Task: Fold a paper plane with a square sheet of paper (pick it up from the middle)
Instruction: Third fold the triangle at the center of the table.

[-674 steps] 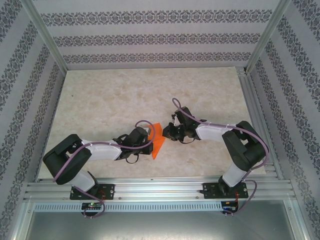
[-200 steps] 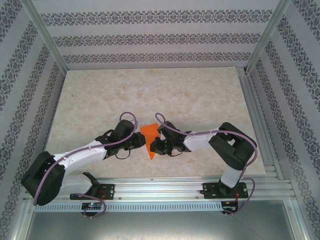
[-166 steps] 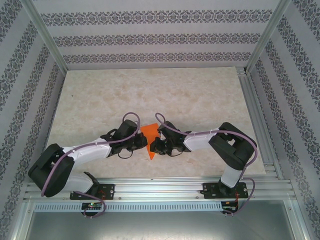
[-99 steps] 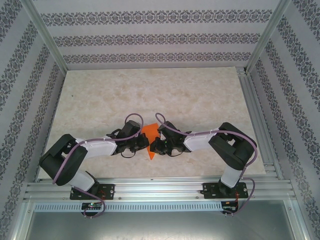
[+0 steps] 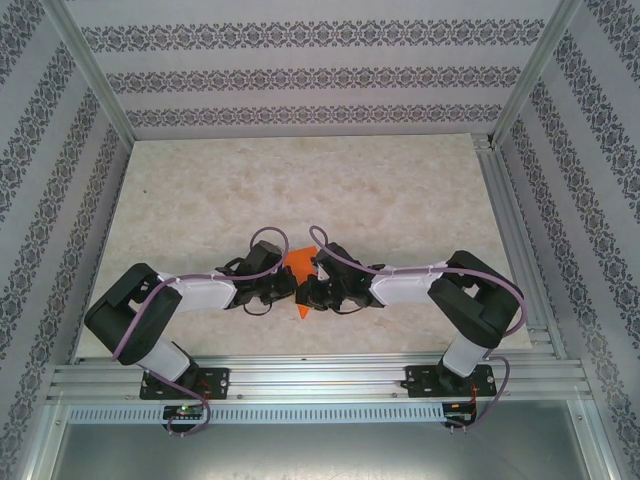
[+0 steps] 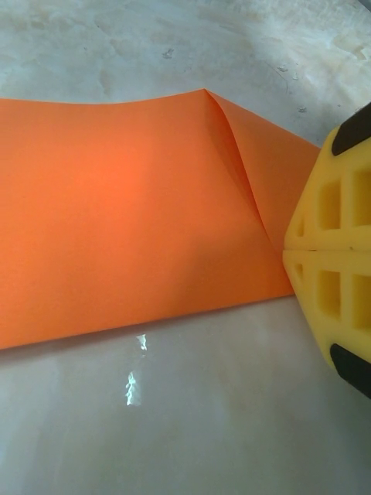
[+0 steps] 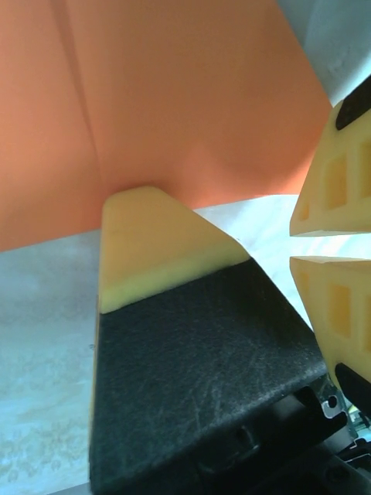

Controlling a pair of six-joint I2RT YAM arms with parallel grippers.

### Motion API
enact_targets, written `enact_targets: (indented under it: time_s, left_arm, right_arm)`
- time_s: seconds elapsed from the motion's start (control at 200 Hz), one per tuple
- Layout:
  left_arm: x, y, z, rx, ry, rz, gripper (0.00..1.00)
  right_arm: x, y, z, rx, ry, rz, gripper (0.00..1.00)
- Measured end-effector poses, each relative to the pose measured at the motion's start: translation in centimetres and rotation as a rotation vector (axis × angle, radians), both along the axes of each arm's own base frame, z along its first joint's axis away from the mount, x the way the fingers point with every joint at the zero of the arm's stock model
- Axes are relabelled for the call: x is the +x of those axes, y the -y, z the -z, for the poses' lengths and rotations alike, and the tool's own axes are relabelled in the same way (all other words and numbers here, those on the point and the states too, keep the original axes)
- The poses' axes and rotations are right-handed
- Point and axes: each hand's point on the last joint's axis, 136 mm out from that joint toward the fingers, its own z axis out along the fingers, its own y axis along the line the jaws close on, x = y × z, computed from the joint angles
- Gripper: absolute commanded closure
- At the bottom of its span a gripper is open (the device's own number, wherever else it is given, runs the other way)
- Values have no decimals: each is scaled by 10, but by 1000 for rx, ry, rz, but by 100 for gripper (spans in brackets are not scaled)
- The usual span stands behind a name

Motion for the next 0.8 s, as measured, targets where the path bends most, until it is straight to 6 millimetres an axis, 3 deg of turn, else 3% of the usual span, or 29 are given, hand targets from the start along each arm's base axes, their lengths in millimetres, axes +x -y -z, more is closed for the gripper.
enact_targets:
  time_s: [0.235, 0.34, 0.509, 0.694, 0.799]
  left_arm:
    - [0, 0, -1, 0, 1, 0, 97]
    - [-1, -1, -1, 2, -2, 0, 97]
    - [-2, -2, -1, 4, -4, 0, 97]
    - [-2, -2, -1, 4, -4, 0, 98]
    - [-2, -2, -1, 4, -4, 0, 97]
  right_arm:
    - [-20, 6, 23, -42, -51, -14, 85]
    - [-21, 7, 23, -45, -54, -12, 85]
    - [-23, 12, 17, -59, -56, -9, 85]
    - [-18, 7, -3, -43, -16, -17, 85]
    - [-17, 6, -2, -45, -16, -17, 85]
